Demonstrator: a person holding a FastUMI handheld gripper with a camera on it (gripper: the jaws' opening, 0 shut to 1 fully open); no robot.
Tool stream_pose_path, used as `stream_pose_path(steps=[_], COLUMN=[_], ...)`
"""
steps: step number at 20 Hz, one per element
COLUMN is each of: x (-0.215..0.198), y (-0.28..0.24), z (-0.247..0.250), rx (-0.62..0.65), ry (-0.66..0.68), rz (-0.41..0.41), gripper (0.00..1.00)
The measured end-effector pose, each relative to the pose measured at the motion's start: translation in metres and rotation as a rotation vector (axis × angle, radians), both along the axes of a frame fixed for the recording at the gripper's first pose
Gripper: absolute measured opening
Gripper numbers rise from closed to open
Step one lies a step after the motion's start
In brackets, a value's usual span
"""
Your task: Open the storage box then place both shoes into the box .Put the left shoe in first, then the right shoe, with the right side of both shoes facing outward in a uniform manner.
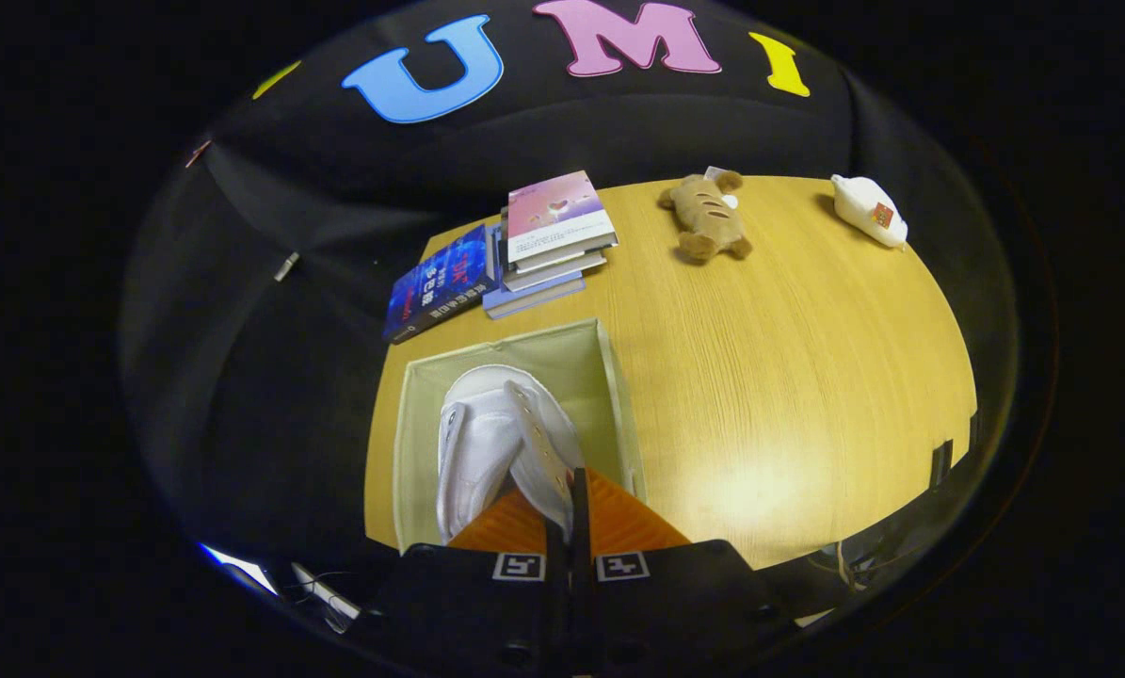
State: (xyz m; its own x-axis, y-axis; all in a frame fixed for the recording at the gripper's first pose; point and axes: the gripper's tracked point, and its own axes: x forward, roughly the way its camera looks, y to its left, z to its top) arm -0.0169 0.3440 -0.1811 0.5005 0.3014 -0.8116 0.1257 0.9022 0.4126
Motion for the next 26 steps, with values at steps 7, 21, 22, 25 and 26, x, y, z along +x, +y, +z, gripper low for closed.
stream_pose_path(steps=[7,21,22,25,26], x=[0.006,0.021,0.021,0.028,0.030], y=[0.034,-0.035,-0.048,-0.096,-0.117], z=[0.003,0.062,0.066,0.085,0.094], rx=[-0.051,-0.051,-0.048,-0.062,-0.078], ry=[-0.074,-0.480,-0.513,-0.608,-0.651], rz=[0.046,0.255,0.254,0.241,0.233], gripper=[0.23,0.94,0.94,0.94,0.94])
